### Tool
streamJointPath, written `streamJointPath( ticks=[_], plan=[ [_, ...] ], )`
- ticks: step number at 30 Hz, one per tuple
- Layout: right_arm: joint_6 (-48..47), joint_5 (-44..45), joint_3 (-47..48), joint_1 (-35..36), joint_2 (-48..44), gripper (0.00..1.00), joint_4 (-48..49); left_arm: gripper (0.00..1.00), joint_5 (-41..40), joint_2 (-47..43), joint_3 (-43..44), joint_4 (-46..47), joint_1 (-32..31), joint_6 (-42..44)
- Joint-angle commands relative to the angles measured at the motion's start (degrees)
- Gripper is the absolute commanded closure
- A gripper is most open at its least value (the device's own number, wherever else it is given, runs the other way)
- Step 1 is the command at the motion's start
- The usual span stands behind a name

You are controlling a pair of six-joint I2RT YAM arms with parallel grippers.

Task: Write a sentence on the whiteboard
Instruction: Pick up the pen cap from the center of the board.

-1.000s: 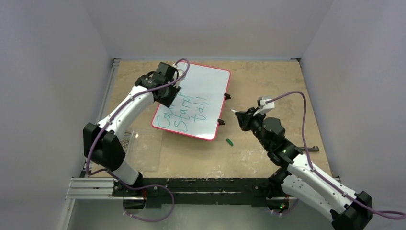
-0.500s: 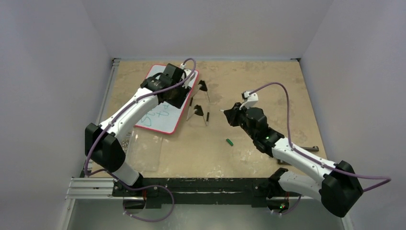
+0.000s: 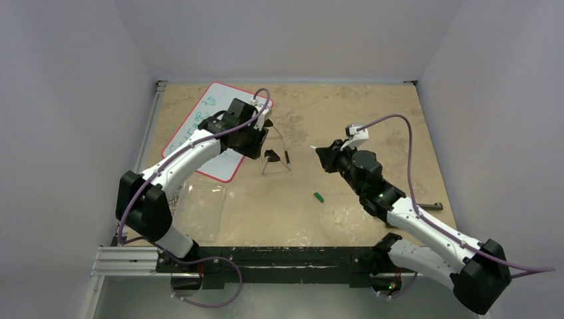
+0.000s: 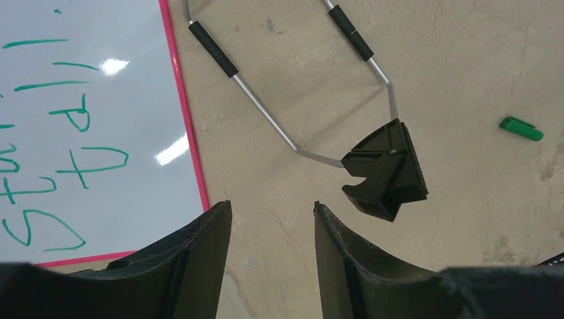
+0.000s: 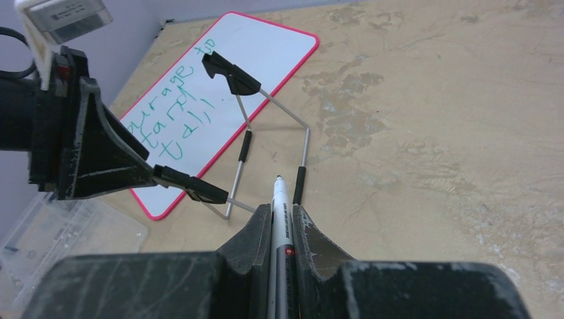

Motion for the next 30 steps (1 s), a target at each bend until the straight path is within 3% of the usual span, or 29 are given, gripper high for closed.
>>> streamJointPath(
  ticks=[1, 5, 10, 18, 22, 30],
  plan=[
    [-2.4, 3.3, 3.9, -0.4, -2.6, 1.00, -2.2, 0.52, 3.2, -7.5, 1.3, 1.9, 0.0, -2.5],
    [-3.9, 6.1, 4.8, -0.3, -5.3, 1.00, -4.9, 0.51, 8.0, -11.9, 0.3, 0.6, -0.7, -0.6],
    [-5.0, 11.4, 6.5, -0.4, -8.4, 1.00, -9.4, 0.51, 9.9, -13.0, -2.2, 1.2, -6.4, 3.8],
    [-5.0, 21.5, 11.4, -0.7, -13.0, 1.00, -18.1, 0.52, 15.9, -6.6, -3.2, 7.3, -14.7, 8.7],
    [-4.0, 22.2, 13.3, -0.7, -14.6, 1.00, -20.7, 0.52, 14.3, -1.2, -0.6, 8.6, -19.1, 12.4],
    [-3.8, 21.9, 14.2, -0.7, -17.4, 1.00, -22.8, 0.55, 14.0, 5.2, -3.2, 17.1, -25.9, 27.8]
  ],
)
